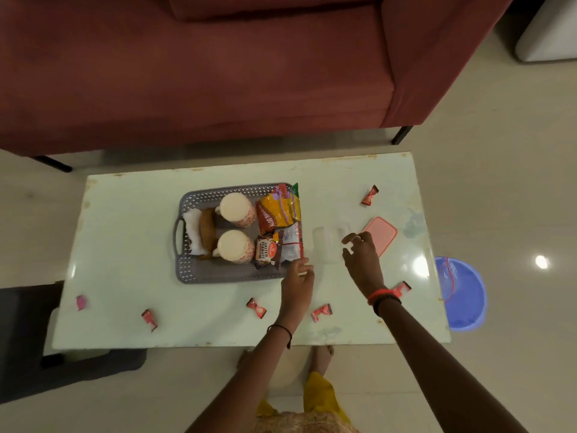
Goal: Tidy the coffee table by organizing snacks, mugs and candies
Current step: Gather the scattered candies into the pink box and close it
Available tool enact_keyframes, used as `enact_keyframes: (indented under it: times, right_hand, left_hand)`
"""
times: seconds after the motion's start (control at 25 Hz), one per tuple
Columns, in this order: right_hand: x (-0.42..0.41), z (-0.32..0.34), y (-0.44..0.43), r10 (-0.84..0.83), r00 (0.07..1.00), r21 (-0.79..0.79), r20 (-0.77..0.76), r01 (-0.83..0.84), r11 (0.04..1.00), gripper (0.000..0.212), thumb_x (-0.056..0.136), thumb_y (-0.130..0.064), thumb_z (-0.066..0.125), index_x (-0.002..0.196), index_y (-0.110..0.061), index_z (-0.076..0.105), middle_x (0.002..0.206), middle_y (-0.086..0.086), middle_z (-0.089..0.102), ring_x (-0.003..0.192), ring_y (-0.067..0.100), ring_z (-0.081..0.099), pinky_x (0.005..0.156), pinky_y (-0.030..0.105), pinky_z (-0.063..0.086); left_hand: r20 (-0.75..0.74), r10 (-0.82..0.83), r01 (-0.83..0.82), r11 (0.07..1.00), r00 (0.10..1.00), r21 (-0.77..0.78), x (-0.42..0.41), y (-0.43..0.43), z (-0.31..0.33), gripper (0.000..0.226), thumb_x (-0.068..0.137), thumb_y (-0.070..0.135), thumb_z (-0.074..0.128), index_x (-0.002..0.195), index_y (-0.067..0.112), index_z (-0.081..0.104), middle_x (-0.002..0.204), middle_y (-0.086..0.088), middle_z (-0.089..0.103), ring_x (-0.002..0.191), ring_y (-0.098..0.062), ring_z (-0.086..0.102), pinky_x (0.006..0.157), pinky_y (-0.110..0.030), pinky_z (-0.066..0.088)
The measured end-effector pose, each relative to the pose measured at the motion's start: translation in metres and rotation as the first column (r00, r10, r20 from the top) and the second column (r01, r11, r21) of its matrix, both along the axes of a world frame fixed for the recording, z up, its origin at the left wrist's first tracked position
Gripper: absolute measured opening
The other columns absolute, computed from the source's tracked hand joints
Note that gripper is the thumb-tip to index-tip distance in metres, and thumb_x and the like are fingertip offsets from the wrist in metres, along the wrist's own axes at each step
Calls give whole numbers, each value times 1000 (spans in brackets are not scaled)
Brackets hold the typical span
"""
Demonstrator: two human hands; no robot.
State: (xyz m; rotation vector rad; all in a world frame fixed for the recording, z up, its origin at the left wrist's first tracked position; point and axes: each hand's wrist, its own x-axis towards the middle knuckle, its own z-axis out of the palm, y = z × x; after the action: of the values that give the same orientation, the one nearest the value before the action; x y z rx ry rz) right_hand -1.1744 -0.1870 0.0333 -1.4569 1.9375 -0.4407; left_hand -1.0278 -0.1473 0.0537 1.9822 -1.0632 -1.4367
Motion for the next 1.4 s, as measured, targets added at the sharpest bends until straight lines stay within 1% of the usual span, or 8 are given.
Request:
enact_keyframes:
  times: [0.36,0.52,0.64,0.8,0.96,1.04,1.16,1.4]
  right_hand:
    - [179,35,24,204,964,-37,170,-201,979,23,90,-4,51,109,1,62,120,17,53,107,32,56,92,35,49]
    - [254,33,47,326,929,-19,175,-328,945,14,87,-3,53,98,0,61,112,16,55,99,31,57,85,36,45]
    - [312,23,63,376,913,23,159,-385,923,6,89,-5,50,90,-3,56,102,13,55,90,31,56,76,37,46]
    - [390,-8,82,496,866,92,66,-500,861,13,92,-7,44,99,-5,54,101,12,56,95,28,55,74,36,48]
    - [455,-50,92,575,818,221,10,-562,797,32,95,-21,45,125,-11,47,114,11,55,107,28,54,77,35,50]
    - [476,-69,98,602,798,277,-4,-578,768,45,93,-27,50,134,-15,39,118,12,51,109,28,53,79,38,52]
    - [493,-91,107,612,788,283,-69,-572,770,40,91,-16,49,130,-19,43,115,11,47,103,28,56,74,40,56]
    - [500,-114,104,664,739,245,-114,-626,740,46,84,4,40,125,-15,46,110,10,48,95,27,57,66,33,50]
  left_hand:
    - [-200,594,-603,798,779,18,179,56,29,26,96,-1,39,120,-3,49,103,-21,63,91,-32,61,75,-29,47]
    - [-203,690,-698,715,695,42,267,87,19,17,99,3,29,103,5,45,59,4,72,59,-6,68,62,-19,49]
    - [-71,720,-717,694,691,67,326,102,0,19,96,-2,36,109,-1,50,88,-14,72,87,-19,67,64,-20,47]
    - [70,639,-641,752,766,154,411,112,-37,31,95,1,40,122,-9,52,128,-28,55,110,-32,55,79,-29,45]
    - [271,570,-605,794,776,63,480,109,-62,28,92,6,47,114,-4,61,118,-23,63,114,-37,57,98,-44,47]
    - [369,524,-557,830,768,-19,504,103,-69,27,92,3,45,113,-4,60,119,-22,62,112,-35,57,95,-35,45]
    - [450,482,-489,865,752,-109,537,86,-81,28,92,-4,40,117,-6,54,122,-25,54,112,-35,54,87,-26,41]
    - [566,248,-297,955,786,-7,574,42,-111,38,92,14,55,123,-5,46,129,-25,46,117,-39,48,98,-43,43]
